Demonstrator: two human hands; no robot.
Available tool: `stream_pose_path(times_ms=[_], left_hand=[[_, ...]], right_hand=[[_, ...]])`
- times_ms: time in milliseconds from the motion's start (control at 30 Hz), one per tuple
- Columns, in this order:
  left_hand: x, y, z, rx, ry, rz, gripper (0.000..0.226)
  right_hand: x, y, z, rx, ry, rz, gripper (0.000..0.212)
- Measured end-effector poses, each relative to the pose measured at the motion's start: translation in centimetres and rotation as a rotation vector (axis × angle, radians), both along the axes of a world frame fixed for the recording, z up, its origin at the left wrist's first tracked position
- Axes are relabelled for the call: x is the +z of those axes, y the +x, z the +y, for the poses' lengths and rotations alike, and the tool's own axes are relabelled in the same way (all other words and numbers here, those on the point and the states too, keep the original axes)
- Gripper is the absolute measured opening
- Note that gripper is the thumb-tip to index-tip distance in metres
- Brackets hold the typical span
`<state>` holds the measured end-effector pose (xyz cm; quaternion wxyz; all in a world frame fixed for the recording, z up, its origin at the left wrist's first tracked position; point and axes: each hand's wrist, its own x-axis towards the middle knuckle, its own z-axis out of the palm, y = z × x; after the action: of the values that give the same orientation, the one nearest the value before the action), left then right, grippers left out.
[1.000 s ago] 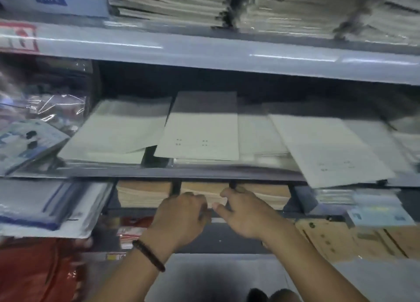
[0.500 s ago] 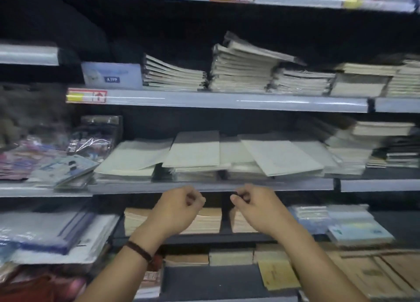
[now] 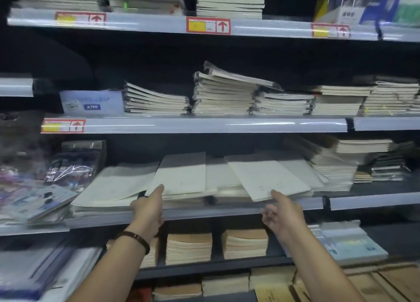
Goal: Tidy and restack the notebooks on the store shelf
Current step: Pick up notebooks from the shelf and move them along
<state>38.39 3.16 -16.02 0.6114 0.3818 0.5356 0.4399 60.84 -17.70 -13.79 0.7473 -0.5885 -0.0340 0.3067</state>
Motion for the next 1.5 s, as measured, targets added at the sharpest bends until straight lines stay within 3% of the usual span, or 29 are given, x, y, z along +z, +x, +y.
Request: stream_pose_path(times_ms=[133,200,267,367,567,733,800,967,1100,1167,1300,1500], left_hand=[[0.0,1.0,1.0,0.027,0.025,0.025,0.049],[0.0,1.1,0.5,0.059,0.112,0.076,0.047],[0.5,0.6,-0.7,0.053,0.252,0.162,0.029],[1.1,-0.3,-1.5,0.033,0.401,0.309,0.013],[0.7,-1.8,-2.0,-0.206,0.237,0.116,0.016],[0.2,-1.1,-4.5,-0.401,0.154,0.03,0.024],[0.3,-0.9,-4.9,-0.441,0.155,0.0,0.026],[0.8,-0.7,-5.2,-0.469,0.146,-0.023,0.022],[0.3,-0.2,-4.5,-0.484,0.176,0.032,0.041],[-0.1,-0.1,-4.1,-0.474,0.214,0.048,0.037],[-0.2,-0.3,-3.8,-0.474,0.183,0.028,0.028],[-0.2,-0.7,-3.2,-0.499,0.165,-0.001,0.022]], right_hand=[[0.2,0.5,0.6,-0.034,0.026,-0.045,0.016],[0.3,0.5,0.6,-0.035,0.052,-0.066,0.009],[0.4,0.3,0.6,-0.043,0.095,-0.069,0.002],[0.6,0.0,0.7,-0.077,0.171,-0.077,0.007],[1.3,-2.7,1.1,-0.074,0.341,-0.052,0.017],[0.1,-6.7,3.1,0.055,0.366,-0.039,0.03],[-0.5,-8.3,4.2,0.112,0.354,-0.034,0.033],[-1.1,-11.7,6.3,0.178,0.281,-0.153,0.017],[-0.7,-12.9,6.9,0.279,0.157,-0.295,0.013],[-0.7,-13.0,7.1,0.337,0.072,-0.338,0.015],[-1.6,-11.3,7.0,0.198,-0.029,-0.425,0.023],[-2.5,-8.5,7.1,0.101,0.047,-0.396,0.025]])
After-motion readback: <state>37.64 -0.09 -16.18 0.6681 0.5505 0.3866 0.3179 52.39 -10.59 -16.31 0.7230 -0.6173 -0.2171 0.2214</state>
